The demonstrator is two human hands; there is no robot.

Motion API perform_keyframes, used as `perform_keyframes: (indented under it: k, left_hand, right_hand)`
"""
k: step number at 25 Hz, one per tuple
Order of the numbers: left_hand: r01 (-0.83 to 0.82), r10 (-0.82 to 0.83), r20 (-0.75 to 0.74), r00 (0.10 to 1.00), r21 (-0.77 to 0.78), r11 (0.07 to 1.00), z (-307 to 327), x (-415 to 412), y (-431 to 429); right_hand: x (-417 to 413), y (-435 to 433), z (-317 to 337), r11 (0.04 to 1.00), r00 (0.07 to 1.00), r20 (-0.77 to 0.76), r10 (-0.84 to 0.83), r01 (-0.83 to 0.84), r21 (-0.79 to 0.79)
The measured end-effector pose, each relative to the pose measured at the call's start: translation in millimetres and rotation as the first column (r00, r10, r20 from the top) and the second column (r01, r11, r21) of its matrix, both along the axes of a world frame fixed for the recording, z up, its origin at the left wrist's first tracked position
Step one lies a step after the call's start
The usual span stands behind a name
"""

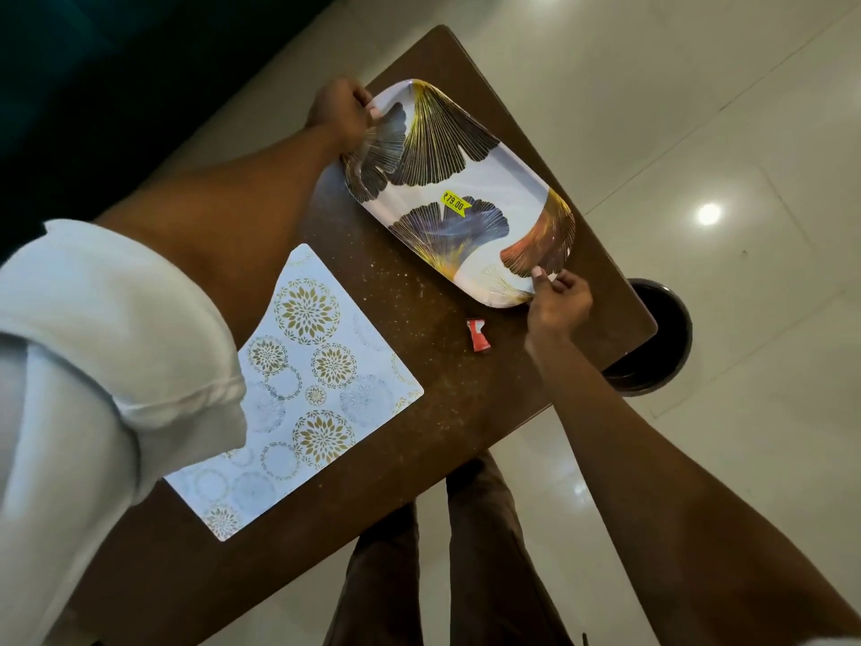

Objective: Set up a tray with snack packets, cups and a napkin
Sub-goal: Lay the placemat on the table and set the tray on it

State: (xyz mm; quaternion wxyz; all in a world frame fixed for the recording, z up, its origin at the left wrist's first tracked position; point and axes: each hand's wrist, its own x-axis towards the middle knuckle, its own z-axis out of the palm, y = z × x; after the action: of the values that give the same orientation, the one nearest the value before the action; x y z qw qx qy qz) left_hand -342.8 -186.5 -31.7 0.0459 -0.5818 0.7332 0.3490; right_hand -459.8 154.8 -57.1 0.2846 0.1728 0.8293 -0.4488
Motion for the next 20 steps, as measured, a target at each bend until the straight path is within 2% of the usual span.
perform_keyframes:
  k: [5, 10, 15, 20]
  left_hand:
    - [-0.11, 0.109, -0.056, 0.992, -0.004, 0.994, 10, 58, 17]
    - [-0.349, 0.342, -0.148, 0.928, -0.02, 0.937, 29, 177, 42]
    - [-0.611, 0.603, -0.163, 0.781, 0.001, 0.792, 36, 316, 92]
    - [-0.803, 0.801, -0.121, 0.586, 0.044, 0.595, 26, 434, 179]
  right_hand:
    - [-8, -11, 15, 0.979, 0.974, -0.105, 0.203, -0.202, 0.011]
    - [13, -65, 47, 0.863, 0.836, -0.223, 0.501, -0.503, 0.054]
    - [95, -113, 58, 0.685, 0.642, -0.278, 0.715, -0.722, 0.096]
    - [199, -107, 50, 0.526, 0.491, -0.25, 0.835, -0.845, 0.096]
